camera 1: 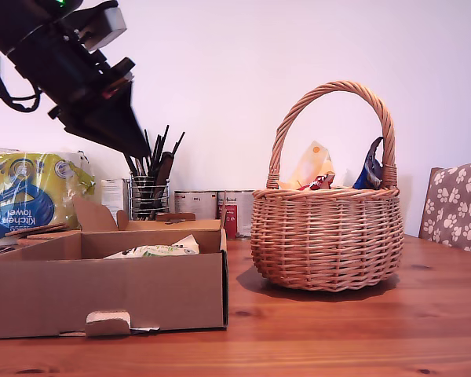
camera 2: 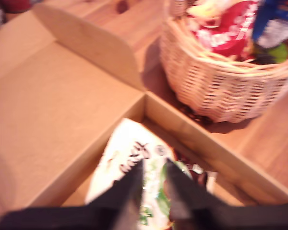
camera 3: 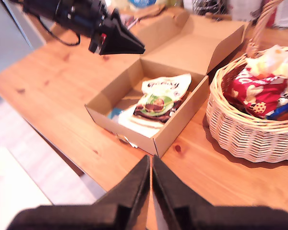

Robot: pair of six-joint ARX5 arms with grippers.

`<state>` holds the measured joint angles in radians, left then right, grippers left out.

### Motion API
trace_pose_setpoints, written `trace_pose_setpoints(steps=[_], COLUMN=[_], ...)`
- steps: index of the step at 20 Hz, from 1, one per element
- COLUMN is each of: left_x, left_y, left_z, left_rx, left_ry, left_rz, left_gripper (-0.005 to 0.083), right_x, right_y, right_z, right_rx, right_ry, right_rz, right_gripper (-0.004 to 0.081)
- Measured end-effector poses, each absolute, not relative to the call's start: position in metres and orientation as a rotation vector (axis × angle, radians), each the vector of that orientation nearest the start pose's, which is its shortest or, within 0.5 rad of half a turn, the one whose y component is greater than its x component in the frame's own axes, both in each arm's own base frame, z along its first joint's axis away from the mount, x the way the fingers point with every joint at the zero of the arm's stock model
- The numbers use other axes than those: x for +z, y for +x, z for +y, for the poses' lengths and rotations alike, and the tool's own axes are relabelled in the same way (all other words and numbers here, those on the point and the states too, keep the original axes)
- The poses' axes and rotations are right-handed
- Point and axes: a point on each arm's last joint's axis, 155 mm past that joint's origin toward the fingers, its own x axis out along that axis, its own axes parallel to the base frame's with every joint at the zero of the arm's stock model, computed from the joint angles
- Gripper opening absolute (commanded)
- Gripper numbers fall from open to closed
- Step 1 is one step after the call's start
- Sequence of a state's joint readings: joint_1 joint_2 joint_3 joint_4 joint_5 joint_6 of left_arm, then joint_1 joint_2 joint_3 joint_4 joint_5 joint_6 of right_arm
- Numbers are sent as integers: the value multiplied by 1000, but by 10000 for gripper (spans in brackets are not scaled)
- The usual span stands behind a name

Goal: Move the bags of Easter eggs from the cardboard box on the left into the woven basket on the right side.

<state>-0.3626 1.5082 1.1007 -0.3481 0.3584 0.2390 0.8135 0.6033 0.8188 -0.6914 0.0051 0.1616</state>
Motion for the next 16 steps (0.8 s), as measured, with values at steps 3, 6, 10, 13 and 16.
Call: trace_pose_setpoints(steps=[3,6,10,13,16], left_x=[167,163,106,69,49], left_y=[380,387,390,397,404], left_z=[-219,-220,-224,-226,-227], left_rx=[-782,-771,-841,-846,-836], left_ry=[229,242,349,370,391], left_rz=[644,632,717,768,778], left_gripper=[755,755,755,755,755], right_x=[249,253,254,254,254], right_y=[177,178,178,179,179], right_z=[187,188,188,188,189], right_rx=[757,764,766,766,766], right_ry=[-49,-57,-61,-60,-60], right_rz=[508,484,480,478,477], right_gripper=[-12,-12,-12,-12,-12])
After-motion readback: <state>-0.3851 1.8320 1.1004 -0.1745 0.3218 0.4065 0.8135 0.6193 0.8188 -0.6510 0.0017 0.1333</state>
